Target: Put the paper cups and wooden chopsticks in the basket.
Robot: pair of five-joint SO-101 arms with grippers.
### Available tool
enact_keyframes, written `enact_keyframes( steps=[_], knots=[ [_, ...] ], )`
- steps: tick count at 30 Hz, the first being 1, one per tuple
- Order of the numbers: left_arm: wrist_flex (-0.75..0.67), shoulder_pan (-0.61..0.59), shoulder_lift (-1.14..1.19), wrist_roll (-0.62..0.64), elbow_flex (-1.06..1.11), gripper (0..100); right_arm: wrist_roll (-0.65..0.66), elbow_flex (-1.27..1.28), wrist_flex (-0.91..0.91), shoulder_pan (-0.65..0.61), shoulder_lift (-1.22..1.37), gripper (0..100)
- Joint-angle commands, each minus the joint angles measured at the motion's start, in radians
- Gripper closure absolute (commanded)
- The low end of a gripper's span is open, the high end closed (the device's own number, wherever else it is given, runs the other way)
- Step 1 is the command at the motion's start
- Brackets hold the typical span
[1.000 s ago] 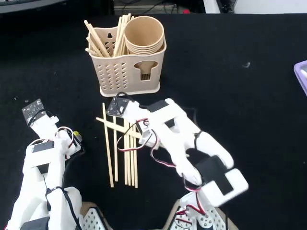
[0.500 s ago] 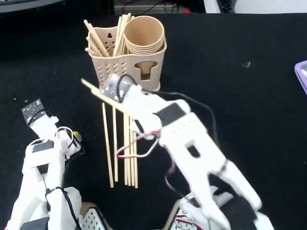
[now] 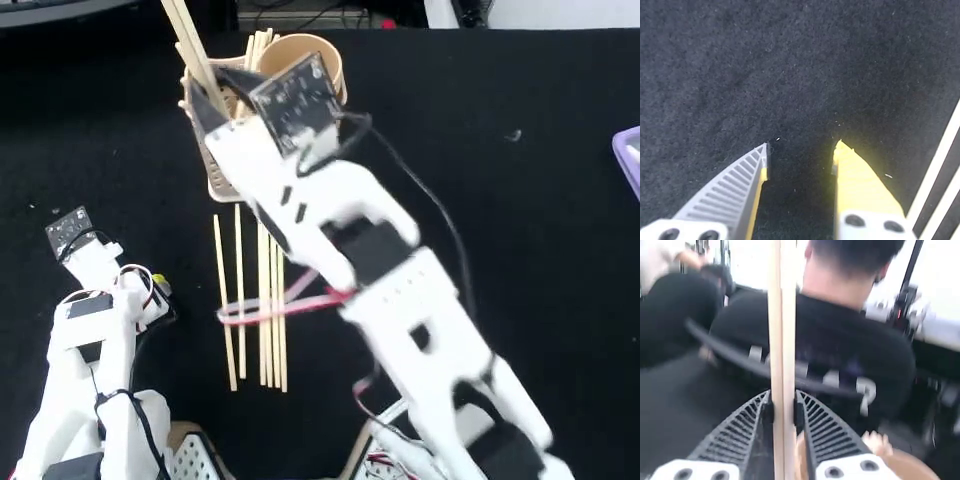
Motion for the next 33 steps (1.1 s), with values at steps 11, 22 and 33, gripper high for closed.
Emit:
enact_keyframes(
  steps=[11, 22, 33],
  knots=[
    [-0.015, -0.002, -0.023, -0.005, -0.008, 79, -0.017, -0.447, -0.077, 0.081, 0.529, 98.7],
    [-0.015, -0.002, -0.023, -0.005, -0.008, 79, -0.009, -0.374, -0.069, 0.100, 0.596, 94.6],
    [-0.015, -0.002, -0.023, -0.005, -0.008, 79, -0.015, -0.349, 0.026, 0.103, 0.479, 88.7]
  ],
)
